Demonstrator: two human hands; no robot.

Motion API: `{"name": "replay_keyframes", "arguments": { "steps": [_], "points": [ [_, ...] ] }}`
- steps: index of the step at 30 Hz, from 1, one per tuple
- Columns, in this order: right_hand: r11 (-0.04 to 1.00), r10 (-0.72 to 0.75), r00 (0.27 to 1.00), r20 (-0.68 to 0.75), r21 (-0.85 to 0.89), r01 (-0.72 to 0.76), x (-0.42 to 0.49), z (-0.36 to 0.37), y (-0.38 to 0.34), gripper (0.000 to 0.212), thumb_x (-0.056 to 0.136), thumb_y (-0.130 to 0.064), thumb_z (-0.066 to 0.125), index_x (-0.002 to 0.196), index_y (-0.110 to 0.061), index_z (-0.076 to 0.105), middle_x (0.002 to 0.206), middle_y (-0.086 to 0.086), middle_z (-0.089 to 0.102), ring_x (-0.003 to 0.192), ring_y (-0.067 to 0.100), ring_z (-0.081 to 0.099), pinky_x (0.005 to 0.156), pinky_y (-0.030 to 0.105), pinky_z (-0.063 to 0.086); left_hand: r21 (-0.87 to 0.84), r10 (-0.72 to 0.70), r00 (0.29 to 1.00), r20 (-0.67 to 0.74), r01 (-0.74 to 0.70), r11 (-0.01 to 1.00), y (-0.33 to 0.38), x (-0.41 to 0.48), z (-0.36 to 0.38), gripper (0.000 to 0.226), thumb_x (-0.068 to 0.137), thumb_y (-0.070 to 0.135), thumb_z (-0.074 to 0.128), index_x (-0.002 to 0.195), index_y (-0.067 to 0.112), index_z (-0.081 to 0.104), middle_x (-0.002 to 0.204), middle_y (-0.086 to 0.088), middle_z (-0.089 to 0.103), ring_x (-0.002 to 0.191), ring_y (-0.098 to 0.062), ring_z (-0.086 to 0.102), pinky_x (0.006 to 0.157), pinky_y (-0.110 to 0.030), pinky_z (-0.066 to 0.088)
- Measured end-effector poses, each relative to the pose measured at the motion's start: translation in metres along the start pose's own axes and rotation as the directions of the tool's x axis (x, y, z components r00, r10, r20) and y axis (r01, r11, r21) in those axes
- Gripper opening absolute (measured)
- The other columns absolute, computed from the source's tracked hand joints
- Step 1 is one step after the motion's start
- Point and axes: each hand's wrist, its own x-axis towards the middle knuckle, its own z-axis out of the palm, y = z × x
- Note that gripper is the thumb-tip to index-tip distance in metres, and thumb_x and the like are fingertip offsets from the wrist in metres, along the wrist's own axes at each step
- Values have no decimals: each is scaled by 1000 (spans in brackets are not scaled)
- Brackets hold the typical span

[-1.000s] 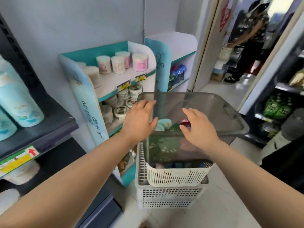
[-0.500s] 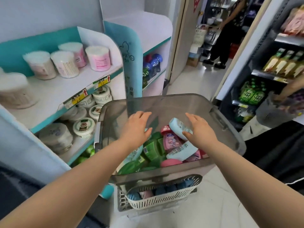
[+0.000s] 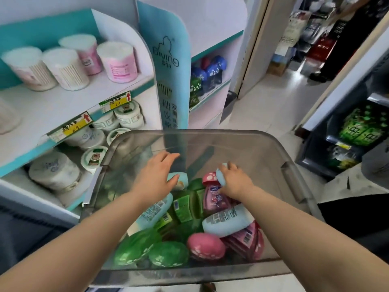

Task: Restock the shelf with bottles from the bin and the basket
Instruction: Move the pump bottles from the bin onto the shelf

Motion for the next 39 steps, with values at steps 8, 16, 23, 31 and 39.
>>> {"name": "replay_keyframes", "arguments": {
  "steps": [8,16,23,31,39],
  "points": [
    [998,45,988,-145,-35,-50,8,8,-6,64,77,-22,67,130,-16,31,120,12,46,100,33,56,78,37,47,-7,-46,999,21,46,999,-2,7,8,55,91,32,55,143,23,37,141,-2,41,129,-22,37,104,-34,34],
    [861,131,935,-329,506,58,-15,-50,-1,63,82,-12,65,138,-21,36,132,9,46,112,31,54,91,37,45,-147,-67,996,53,74,986,5,16,14,57,92,30,56,144,20,35,143,-4,42,130,-20,39,104,-29,31],
    [-404,239,940,-244,855,325,-49,-78,-29,41,86,7,57,121,-11,46,115,15,59,97,24,64,79,37,58,-930,-340,888,310,357,84,38,30,21,63,89,24,63,142,12,31,131,-12,56,108,-23,62,80,-31,56],
    [-209,87,992,-88,972,105,-57,-57,-37,45,88,-12,62,128,-11,41,124,12,59,105,23,63,83,37,57,-942,-358,887,292,202,-269,49,26,6,38,85,13,65,121,10,51,114,-13,65,94,-21,67,70,-37,60],
    [894,-333,874,353,-176,412,-45,-6,-1,93,70,-55,73,146,-30,27,152,1,30,137,27,29,112,44,29,-758,-511,851,-121,253,601,14,12,-7,56,75,26,78,119,18,44,114,-1,56,102,-20,56,91,-38,50]
  ]
}}
